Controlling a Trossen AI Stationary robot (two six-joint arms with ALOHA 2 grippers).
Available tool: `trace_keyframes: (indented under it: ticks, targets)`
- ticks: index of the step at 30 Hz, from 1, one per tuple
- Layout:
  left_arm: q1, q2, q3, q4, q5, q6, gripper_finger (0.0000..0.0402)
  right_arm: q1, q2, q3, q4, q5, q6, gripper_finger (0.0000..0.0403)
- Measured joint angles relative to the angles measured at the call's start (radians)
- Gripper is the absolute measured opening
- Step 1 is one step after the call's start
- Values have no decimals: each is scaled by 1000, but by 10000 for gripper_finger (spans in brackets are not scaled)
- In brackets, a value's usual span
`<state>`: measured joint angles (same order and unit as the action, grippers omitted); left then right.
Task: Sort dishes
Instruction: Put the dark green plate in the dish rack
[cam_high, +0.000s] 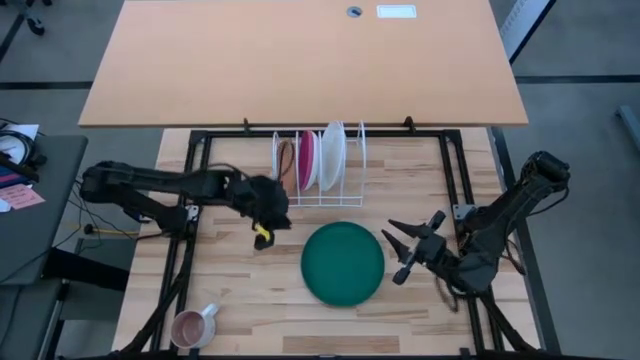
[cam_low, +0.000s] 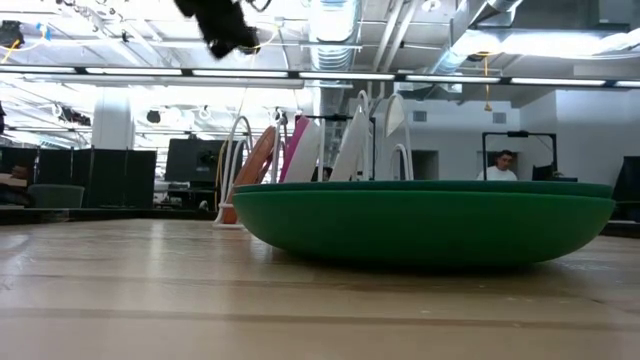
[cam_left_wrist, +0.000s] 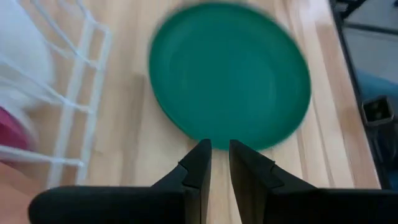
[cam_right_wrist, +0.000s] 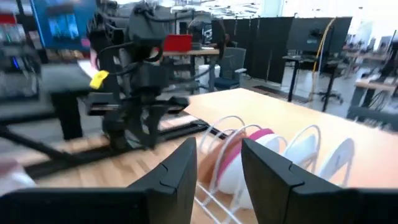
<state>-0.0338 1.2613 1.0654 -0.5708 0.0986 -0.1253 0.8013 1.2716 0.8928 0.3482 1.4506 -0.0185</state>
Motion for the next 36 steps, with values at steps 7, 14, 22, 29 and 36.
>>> trace_keyframes:
  ticks: [7, 14, 22, 29, 36]
  targets:
    - [-51, 0, -166, 118, -22, -77, 52, -48, 0, 0, -301, -280, 201, 132]
    - [-100, -1, -187, 148, -117, -155, 52, -139, 0, 0, -544, -493, 463, 128]
    - [-188, 9, -186, 187, -123, -202, 52, -207, 0, 0, -650, -644, 664, 128]
    - [-220, 70, -186, 186, -122, -214, 52, -222, 0, 0, -687, -653, 726, 128]
    - [-206, 174, -186, 179, -121, -247, 52, -220, 0, 0, -728, -694, 808, 128]
